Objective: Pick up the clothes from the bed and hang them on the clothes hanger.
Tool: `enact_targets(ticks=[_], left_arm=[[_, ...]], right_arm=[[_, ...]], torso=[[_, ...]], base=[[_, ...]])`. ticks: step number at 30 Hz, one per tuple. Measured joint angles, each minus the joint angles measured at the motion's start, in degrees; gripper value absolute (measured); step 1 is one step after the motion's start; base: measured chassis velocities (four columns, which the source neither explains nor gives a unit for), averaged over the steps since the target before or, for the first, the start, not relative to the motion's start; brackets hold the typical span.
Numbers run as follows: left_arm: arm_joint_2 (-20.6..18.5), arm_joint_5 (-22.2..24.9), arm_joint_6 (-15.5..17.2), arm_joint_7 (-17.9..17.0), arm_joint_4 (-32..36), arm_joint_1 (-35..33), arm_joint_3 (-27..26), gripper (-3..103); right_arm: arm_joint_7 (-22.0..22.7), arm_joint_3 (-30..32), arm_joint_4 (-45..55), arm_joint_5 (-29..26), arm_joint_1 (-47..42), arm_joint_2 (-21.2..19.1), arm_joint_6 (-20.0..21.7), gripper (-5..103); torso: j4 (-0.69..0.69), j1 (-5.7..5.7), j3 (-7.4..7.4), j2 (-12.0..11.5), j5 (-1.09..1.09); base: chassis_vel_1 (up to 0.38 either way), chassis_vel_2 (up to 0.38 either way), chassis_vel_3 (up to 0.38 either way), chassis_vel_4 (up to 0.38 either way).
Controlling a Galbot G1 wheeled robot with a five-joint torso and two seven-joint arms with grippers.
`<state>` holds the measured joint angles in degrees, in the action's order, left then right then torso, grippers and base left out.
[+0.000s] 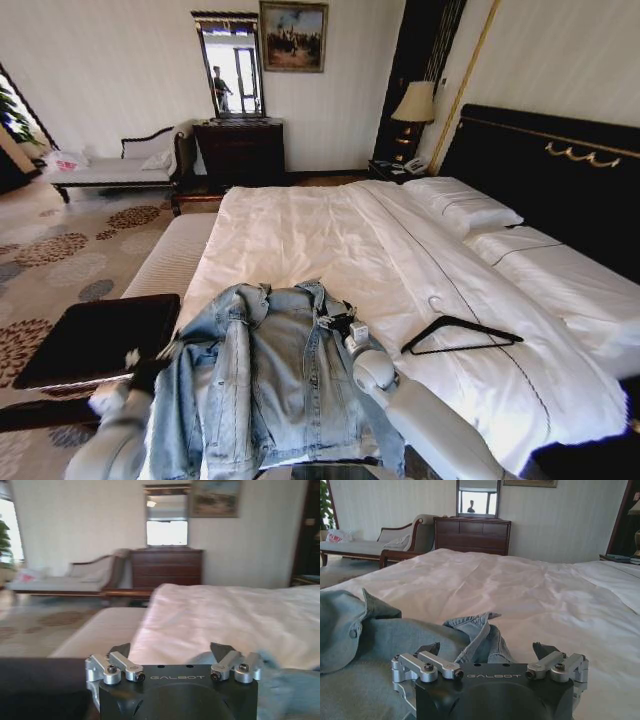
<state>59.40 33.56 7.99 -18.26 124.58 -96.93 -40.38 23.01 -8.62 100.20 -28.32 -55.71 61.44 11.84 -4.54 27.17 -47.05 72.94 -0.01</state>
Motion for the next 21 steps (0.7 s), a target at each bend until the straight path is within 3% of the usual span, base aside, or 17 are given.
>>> enact_targets(ticks=[5,6,7,9,10,14,21], left_arm=[[-3.9,1.3,1.2,-1.8,-1.7,4.5,5.9,98],[-5.1,2.0,1.7,-2.8,-3.5,7.0,9.3,98],[-5.6,2.0,1.8,-3.4,-4.6,8.6,11.6,101],[-6.0,1.9,2.0,-3.9,-5.8,10.2,13.9,97],[-6.2,1.6,2.4,-4.8,-7.9,13.2,18.0,92],[-4.6,4.2,3.4,-7.0,-12.8,23.0,27.1,86],[-0.9,6.4,4.5,-10.3,-22.5,34.6,36.1,85]], right_arm=[[0.0,-3.2,-1.5,-1.2,3.2,-0.2,0.0,100],[0.0,-4.0,-1.7,-1.9,4.3,-0.2,0.2,100],[0.0,-4.2,-1.8,-2.2,4.6,-0.2,0.3,100],[0.1,-4.3,-1.9,-2.5,4.9,-0.2,0.4,100],[0.4,-4.3,-2.2,-2.8,5.4,-0.2,0.5,100],[1.1,-3.6,-2.3,-3.8,6.1,-0.3,1.0,100],[1.9,-1.4,-2.3,-5.5,7.2,-2.8,0.9,100]], torso=[[0.02,0.02,-0.01,0.0,0.02],[0.1,0.02,-0.01,0.0,0.03],[0.08,0.02,-0.01,0.0,0.02],[0.06,0.02,-0.01,0.0,0.01],[0.02,0.02,-0.01,0.0,-0.02],[0.03,0.02,-0.01,0.0,0.01],[0.03,0.03,-0.02,0.0,0.02]], base=[[0.0,0.0,0.0,0.0],[0.0,0.0,0.0,0.0],[0.0,0.0,0.0,0.0],[0.0,0.0,0.0,0.0],[0.0,0.0,0.0,0.0],[0.0,0.0,0.0,0.0],[0.0,0.0,0.0,0.0]])
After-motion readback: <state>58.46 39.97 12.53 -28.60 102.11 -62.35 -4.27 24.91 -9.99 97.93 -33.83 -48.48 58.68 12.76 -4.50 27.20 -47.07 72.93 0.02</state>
